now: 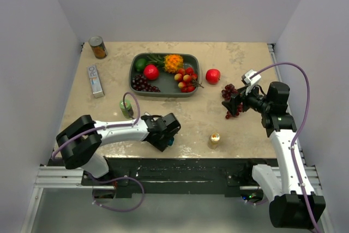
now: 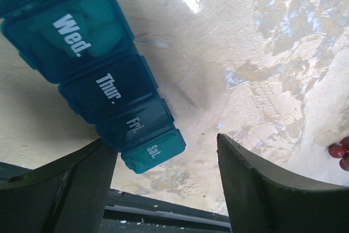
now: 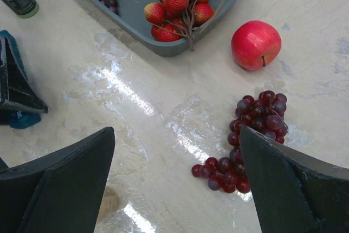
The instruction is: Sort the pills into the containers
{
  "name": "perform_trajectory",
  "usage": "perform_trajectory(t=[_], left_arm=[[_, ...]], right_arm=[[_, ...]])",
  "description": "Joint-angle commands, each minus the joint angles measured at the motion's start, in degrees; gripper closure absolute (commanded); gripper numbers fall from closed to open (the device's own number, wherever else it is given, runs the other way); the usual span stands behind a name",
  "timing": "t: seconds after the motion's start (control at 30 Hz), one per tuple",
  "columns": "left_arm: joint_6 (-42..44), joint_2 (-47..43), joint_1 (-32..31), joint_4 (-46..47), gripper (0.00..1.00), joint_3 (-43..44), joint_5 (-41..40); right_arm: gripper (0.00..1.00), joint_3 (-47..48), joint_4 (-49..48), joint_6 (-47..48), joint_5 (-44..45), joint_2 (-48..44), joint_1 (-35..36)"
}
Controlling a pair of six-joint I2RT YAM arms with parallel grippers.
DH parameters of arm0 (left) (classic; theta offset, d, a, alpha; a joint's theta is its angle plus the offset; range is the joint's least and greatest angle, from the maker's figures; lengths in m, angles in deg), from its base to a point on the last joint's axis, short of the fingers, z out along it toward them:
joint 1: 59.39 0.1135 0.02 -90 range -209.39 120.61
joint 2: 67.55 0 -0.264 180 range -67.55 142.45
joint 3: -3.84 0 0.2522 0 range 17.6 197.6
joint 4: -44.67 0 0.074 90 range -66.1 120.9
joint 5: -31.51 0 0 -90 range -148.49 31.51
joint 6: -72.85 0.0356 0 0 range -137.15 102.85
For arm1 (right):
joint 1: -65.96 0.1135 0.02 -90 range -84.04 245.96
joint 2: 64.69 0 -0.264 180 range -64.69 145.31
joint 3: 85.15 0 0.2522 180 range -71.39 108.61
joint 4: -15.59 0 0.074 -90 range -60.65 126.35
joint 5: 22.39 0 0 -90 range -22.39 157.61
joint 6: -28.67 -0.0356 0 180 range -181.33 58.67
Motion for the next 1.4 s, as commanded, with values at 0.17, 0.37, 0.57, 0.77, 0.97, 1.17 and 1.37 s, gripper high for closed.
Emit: perform_trajectory(t=[0.17,0.37,0.57,0.77,0.97,1.17,1.37], left_arm=[[16.00,1.61,-0.83,-1.38,0.21,7.48,-6.26],[38.94,-7.78,-3.20,-4.89,0.17,6.36,-10.92],[62.07,-34.10,-2.16,4.58,0.12,-11.10,-9.77],[64.10,-49.82,13.39,3.62,0.01,-18.96,-7.14],[69.28,-43.16,25.88,9.41,0.01,-20.81,-2.05],[70.69,-40.60,31.95,16.27,0.03,-23.79,-2.92],[71.22,-34.10,33.54,22.78,0.27,-26.17,3.22]], right_arm=[[0.01,2.20,-0.17,0.89,0.72,-0.45,0.21],[0.01,2.20,-0.17,1.07,0.37,-0.28,0.12],[0.01,1.85,-0.08,1.33,0.20,-0.28,0.21],[0.01,1.85,0.09,1.68,-0.51,0.16,0.21],[0.01,1.76,0.44,1.94,-0.42,0.07,0.21],[0.01,1.67,0.53,2.03,-0.42,-0.28,0.21],[0.01,1.94,0.53,2.03,-0.95,0.34,0.21]])
